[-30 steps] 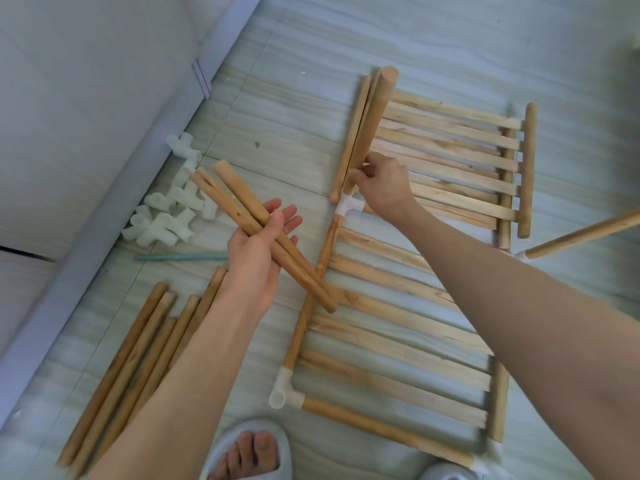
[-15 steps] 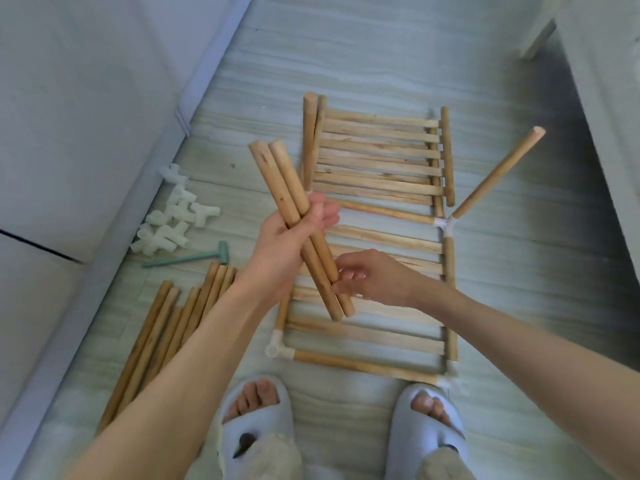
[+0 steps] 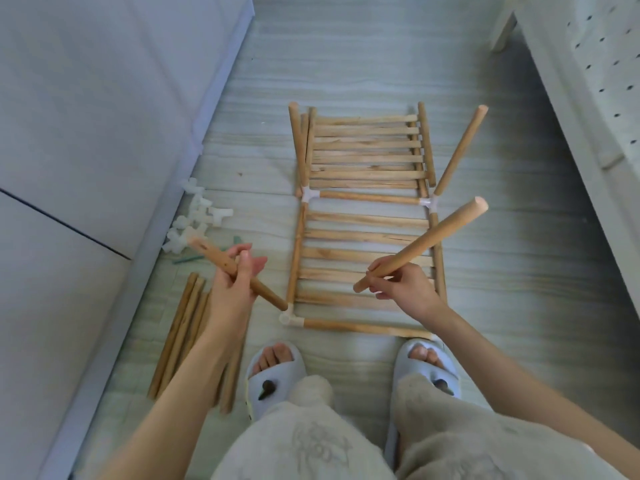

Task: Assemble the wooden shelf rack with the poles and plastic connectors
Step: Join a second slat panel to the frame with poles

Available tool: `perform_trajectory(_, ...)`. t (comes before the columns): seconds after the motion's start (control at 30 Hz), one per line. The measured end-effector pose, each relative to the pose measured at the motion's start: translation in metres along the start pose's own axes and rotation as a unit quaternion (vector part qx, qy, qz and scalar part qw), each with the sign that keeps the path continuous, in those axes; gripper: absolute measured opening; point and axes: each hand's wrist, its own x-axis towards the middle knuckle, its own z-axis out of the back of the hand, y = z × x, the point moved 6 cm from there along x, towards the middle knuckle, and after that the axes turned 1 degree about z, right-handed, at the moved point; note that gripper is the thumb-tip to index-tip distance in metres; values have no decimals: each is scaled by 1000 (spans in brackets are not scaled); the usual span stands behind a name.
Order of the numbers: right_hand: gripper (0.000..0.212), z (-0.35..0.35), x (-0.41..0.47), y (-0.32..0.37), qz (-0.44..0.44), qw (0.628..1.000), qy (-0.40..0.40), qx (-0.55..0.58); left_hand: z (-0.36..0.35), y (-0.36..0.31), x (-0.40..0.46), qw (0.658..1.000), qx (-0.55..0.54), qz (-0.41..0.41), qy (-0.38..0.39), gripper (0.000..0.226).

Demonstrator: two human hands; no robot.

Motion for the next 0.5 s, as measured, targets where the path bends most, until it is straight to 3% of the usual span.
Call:
perform_trajectory(0.13,10,5,-1,-14,-18,999,-23,15,4,19,-4,999,17,-14,-25,12)
perform_trajectory(0.33,12,13,-2,-24,-29,999,-36,19,2,31,-8,998,63,-26,-2,23)
perform_trajectory(0.5,13,29,-6,-31,-36,998,-57,17,-1,34,-8,986,154,-52,24,4)
